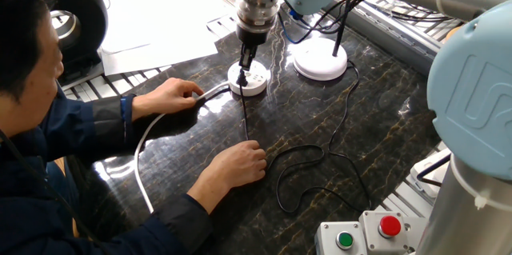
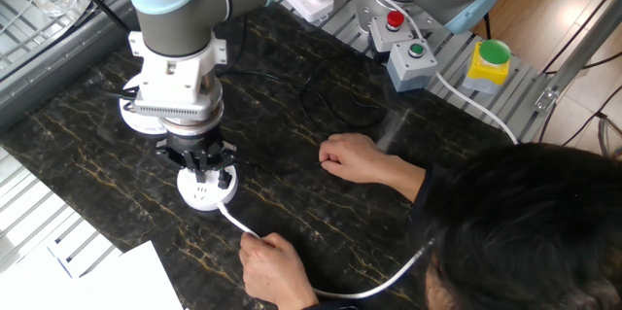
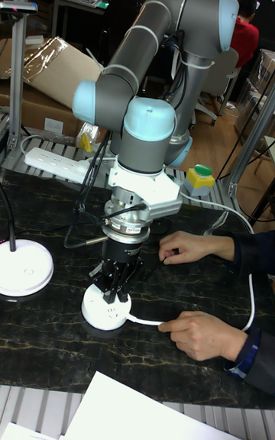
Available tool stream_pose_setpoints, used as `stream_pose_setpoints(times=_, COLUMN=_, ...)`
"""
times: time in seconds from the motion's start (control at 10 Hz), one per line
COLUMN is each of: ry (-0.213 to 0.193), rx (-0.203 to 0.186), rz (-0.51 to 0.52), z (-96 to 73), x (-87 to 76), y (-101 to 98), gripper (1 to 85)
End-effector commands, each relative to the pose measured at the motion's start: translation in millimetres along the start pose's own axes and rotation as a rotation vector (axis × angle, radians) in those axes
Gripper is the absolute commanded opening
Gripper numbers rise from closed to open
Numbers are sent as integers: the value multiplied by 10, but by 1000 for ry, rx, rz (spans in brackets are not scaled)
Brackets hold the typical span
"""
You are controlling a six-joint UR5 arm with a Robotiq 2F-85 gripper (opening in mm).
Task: Plug in the power cord of the desk lamp, turn on the socket, and light up the desk lamp
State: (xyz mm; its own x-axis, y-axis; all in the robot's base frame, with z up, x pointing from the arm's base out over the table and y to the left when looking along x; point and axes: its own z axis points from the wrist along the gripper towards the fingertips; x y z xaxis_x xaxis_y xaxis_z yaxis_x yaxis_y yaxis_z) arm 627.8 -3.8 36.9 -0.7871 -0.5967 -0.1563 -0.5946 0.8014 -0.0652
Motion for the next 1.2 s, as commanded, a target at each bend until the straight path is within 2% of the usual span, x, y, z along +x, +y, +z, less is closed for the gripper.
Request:
stream_pose_setpoints(times=0.0, ry=-15, rx=-8, rz=26, z=28, x=-6, y=27, gripper=13)
stream_pose_setpoints(times=0.7, ry=-39, rx=-14, rz=36, z=125, x=-14, y=65, gripper=13)
stream_pose_setpoints(times=1.1, ry=-32, rx=-23, rz=24, z=93, x=54, y=64, gripper=13)
